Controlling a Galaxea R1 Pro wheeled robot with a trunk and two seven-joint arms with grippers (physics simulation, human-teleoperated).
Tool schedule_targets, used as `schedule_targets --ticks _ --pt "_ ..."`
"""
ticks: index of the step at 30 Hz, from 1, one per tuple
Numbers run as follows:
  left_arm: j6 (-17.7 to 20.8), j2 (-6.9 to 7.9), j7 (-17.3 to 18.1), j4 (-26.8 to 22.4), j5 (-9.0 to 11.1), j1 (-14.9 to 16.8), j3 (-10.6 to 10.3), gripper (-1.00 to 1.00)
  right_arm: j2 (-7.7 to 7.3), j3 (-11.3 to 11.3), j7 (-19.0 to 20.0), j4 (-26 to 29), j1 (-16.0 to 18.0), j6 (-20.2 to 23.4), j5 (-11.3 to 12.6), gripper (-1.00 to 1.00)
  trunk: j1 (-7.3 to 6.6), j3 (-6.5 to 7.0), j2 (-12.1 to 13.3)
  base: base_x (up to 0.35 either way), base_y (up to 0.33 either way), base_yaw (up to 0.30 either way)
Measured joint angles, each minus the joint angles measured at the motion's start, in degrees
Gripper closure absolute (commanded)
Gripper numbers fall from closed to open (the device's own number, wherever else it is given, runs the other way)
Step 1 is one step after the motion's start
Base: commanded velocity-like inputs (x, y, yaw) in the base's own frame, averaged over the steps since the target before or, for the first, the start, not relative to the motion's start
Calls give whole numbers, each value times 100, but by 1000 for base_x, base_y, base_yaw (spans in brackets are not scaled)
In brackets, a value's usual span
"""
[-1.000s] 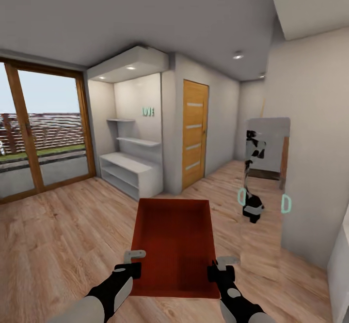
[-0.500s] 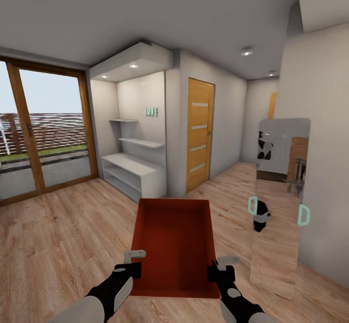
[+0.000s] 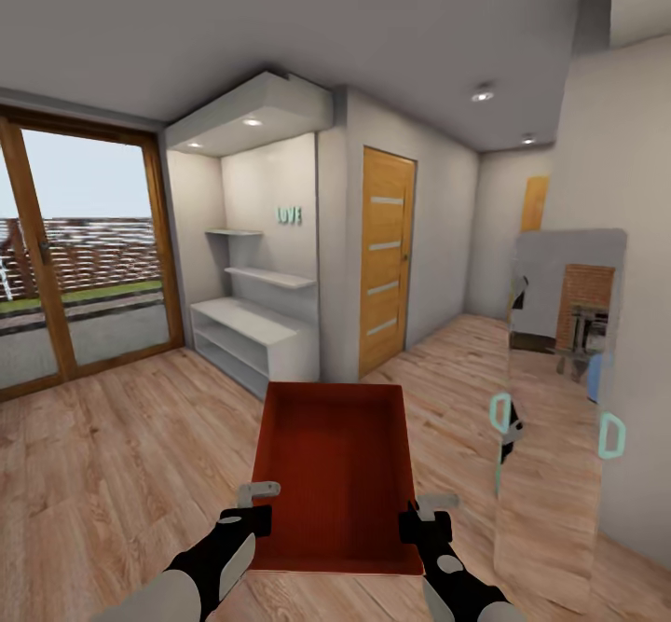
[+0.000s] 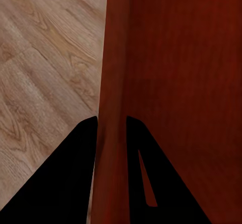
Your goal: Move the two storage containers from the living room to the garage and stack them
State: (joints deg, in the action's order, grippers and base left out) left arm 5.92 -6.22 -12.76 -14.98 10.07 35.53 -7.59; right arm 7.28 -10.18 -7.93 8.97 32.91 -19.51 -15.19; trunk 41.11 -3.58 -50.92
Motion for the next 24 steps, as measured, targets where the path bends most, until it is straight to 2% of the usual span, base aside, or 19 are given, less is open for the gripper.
schedule_targets --ticks 12,24 --pt "-1 4 7 -2 -5 1 -1 100 4 7 -7 -3 0 -9 12 100 0 0 -1 321 0 -11" --pt "-3 0 1 -8 -1 1 -6 100 0 -7 -5 0 -1 -15 -6 100 0 0 0 322 0 -257"
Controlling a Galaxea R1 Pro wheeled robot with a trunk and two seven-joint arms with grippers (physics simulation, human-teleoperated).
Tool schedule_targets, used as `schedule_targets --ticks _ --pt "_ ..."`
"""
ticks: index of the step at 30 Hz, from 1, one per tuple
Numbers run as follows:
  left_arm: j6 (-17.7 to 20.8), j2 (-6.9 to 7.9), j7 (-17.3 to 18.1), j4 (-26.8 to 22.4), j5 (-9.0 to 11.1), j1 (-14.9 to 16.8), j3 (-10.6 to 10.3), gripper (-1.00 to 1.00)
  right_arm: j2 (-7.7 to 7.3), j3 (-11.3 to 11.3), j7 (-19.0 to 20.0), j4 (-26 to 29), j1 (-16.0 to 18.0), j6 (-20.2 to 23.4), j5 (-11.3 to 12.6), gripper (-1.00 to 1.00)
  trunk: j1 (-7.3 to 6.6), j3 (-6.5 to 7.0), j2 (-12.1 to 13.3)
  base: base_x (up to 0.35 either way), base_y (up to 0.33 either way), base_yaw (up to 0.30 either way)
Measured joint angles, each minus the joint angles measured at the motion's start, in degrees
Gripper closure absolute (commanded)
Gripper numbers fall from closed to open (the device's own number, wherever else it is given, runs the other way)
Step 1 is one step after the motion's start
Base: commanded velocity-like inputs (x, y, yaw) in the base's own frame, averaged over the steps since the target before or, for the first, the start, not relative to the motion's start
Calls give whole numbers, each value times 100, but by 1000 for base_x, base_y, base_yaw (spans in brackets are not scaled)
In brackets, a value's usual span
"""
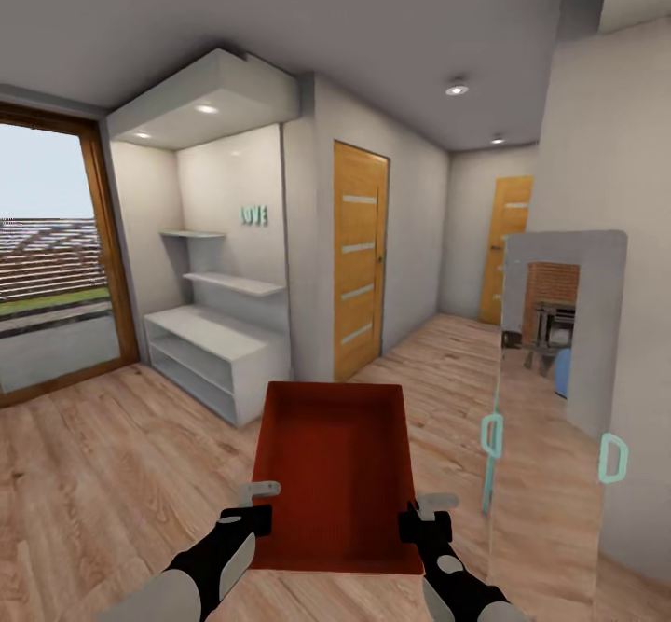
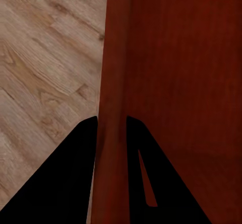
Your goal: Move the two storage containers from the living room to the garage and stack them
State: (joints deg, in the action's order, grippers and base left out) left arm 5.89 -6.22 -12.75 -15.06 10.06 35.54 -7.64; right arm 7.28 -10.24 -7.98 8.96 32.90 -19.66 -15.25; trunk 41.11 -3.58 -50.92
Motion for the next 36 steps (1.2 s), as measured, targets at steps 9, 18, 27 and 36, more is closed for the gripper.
schedule_targets --ticks 9,18,27,36 --pt "0 0 -1 1 1 1 -1 100 -1 0 3 2 0 2 4 100 0 0 0 322 0 -280" --pt "0 0 0 -1 -3 0 0 100 -1 4 4 0 0 -2 10 100 0 0 0 322 0 -264" --pt "2 0 -1 -3 -6 -3 5 100 0 6 4 -2 1 1 11 100 0 0 0 322 0 -41" --pt "3 1 -2 -1 1 0 -1 100 0 3 4 0 1 3 7 100 0 0 0 322 0 -1"
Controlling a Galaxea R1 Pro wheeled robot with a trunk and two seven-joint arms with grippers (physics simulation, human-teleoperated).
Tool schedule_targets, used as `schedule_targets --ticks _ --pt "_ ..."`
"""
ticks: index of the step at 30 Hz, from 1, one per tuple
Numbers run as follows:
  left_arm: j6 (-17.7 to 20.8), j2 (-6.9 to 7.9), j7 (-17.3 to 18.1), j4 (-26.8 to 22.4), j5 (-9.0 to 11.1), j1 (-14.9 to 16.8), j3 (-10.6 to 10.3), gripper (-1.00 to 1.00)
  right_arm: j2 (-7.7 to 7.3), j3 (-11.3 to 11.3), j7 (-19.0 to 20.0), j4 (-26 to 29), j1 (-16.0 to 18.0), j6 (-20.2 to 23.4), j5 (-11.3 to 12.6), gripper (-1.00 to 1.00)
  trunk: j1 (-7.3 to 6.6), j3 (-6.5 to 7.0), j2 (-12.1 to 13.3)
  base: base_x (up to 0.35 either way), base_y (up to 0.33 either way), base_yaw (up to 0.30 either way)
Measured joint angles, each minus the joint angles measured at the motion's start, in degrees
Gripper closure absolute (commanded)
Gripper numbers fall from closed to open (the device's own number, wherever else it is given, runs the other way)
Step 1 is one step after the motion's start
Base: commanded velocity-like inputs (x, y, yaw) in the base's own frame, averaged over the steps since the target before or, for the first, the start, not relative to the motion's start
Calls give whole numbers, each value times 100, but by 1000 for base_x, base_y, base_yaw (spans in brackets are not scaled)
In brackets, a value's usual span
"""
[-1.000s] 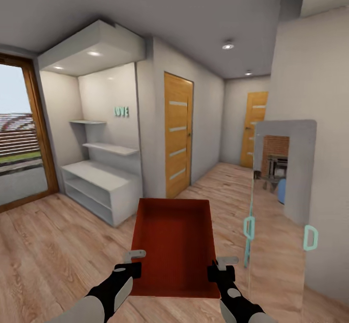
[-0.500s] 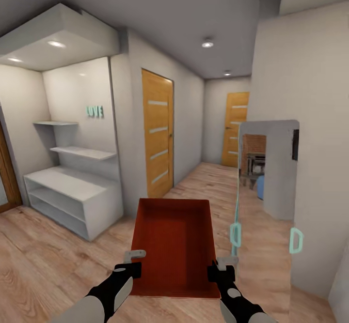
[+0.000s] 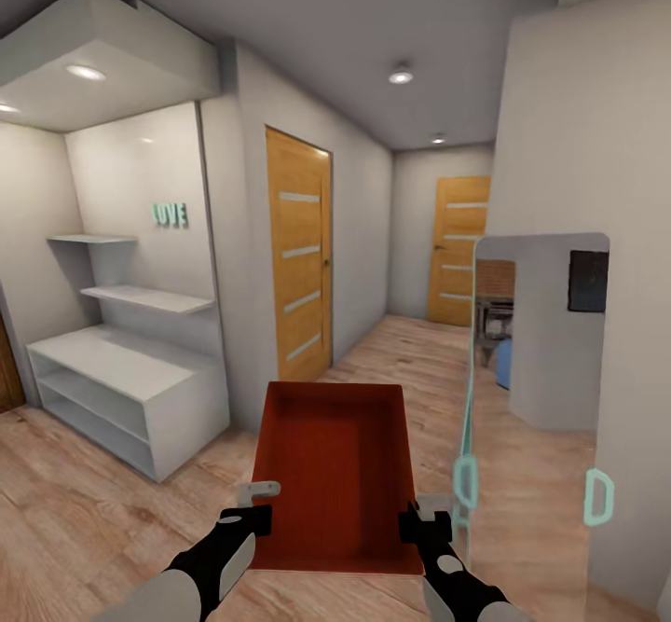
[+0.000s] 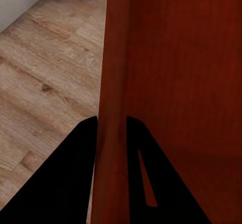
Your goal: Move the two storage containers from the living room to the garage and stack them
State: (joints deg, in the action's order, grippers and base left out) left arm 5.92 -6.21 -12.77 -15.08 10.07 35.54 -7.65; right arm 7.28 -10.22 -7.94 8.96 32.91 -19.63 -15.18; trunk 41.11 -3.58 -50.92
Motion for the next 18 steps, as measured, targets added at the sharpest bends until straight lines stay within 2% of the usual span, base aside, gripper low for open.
schedule_targets --ticks 11,18 --pt "0 0 0 1 1 0 2 100 0 0 1 1 0 2 -2 100 0 0 0 322 5 0" --pt "0 0 -2 -3 6 0 -1 100 0 -6 2 4 1 4 -11 100 0 0 0 322 97 0"
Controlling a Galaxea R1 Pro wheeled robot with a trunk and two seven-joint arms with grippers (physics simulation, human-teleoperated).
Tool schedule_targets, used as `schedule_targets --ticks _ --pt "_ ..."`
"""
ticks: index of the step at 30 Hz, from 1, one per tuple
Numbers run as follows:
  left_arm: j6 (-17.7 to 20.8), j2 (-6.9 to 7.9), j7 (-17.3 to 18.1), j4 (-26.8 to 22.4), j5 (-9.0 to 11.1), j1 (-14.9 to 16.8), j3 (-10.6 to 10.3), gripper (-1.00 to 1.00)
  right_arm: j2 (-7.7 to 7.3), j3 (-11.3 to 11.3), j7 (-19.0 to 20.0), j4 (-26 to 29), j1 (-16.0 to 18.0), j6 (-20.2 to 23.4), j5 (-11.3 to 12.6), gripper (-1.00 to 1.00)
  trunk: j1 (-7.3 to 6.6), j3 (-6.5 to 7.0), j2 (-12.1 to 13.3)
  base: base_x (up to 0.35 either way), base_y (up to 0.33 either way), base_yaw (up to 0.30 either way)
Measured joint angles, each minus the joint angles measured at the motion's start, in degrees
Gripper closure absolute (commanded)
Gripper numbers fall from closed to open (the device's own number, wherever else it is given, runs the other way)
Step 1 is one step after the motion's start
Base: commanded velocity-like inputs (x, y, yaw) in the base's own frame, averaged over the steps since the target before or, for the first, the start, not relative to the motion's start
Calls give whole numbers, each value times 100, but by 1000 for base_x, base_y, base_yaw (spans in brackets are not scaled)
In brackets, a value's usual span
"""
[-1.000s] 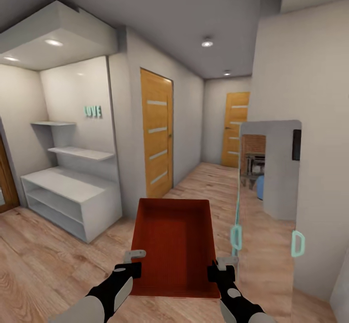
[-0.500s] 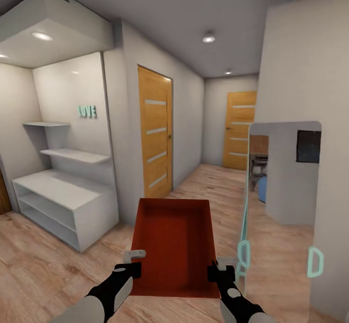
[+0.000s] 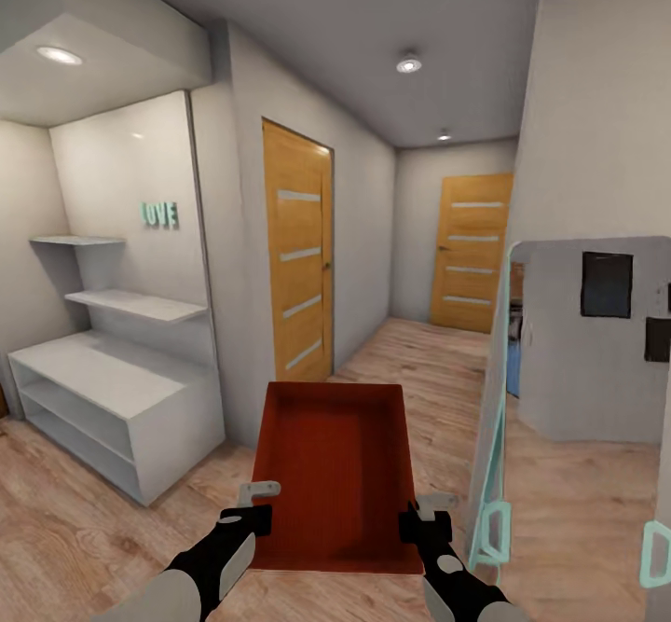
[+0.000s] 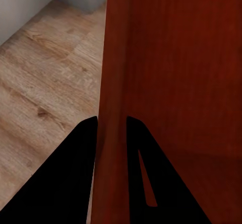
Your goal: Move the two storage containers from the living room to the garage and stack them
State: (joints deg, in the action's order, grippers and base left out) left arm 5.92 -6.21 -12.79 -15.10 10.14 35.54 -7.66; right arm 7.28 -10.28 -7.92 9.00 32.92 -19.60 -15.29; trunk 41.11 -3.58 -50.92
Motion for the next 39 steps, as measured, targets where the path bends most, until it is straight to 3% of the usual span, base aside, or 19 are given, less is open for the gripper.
schedule_targets --ticks 21,39 --pt "0 0 0 -1 2 0 -2 100 0 1 0 0 0 -1 1 100 0 0 0 313 154 -8" --pt "-2 -1 1 1 3 -3 1 100 0 -1 -3 1 -1 2 -10 100 0 0 0 308 166 -228"
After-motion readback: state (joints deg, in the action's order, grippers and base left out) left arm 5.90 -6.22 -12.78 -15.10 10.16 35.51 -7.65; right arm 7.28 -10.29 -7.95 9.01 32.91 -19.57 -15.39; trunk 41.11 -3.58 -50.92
